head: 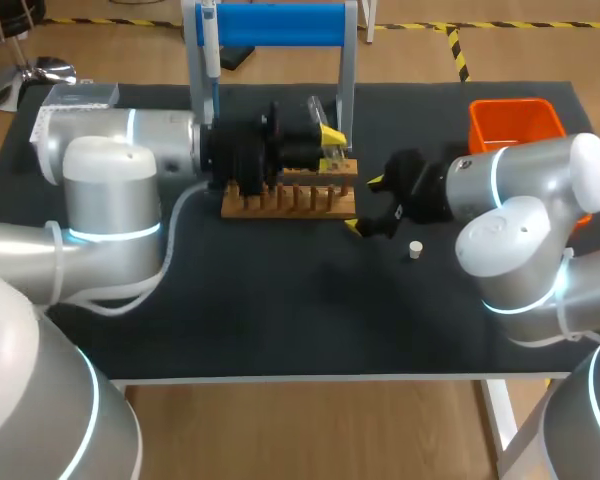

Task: Invert the test tube, pick up the pipette, mount the tip to pipette, aspirate from beaker and dispense into the tube, eject the tip, return the pipette, and cap with the stopper.

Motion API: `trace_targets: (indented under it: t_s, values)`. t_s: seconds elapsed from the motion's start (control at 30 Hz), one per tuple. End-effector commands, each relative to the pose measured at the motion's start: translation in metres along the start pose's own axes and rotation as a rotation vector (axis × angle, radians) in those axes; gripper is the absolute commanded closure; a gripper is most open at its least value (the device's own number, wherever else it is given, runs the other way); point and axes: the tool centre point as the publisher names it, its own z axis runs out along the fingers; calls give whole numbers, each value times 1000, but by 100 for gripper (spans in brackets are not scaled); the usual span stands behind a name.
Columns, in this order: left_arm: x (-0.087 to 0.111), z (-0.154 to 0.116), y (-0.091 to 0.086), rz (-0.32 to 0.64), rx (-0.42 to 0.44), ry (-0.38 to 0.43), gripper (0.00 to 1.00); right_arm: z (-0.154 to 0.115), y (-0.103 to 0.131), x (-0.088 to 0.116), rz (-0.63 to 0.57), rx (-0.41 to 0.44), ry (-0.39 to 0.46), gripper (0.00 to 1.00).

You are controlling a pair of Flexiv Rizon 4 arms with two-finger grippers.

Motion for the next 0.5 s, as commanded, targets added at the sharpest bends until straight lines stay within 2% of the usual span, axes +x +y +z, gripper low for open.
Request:
trace_targets:
  t_s: [0.03, 0.27, 0.5]
  values:
    - [-15, -5, 8, -82, 25, 59, 100, -1, 1, 0, 0, 4, 2, 0]
    - [-20, -15, 11, -266, 28, 78, 100, -1, 1, 0, 0, 4, 2, 0]
    - [-23, -16, 11, -274, 39, 70, 100, -1, 1, 0, 0, 4, 2, 0]
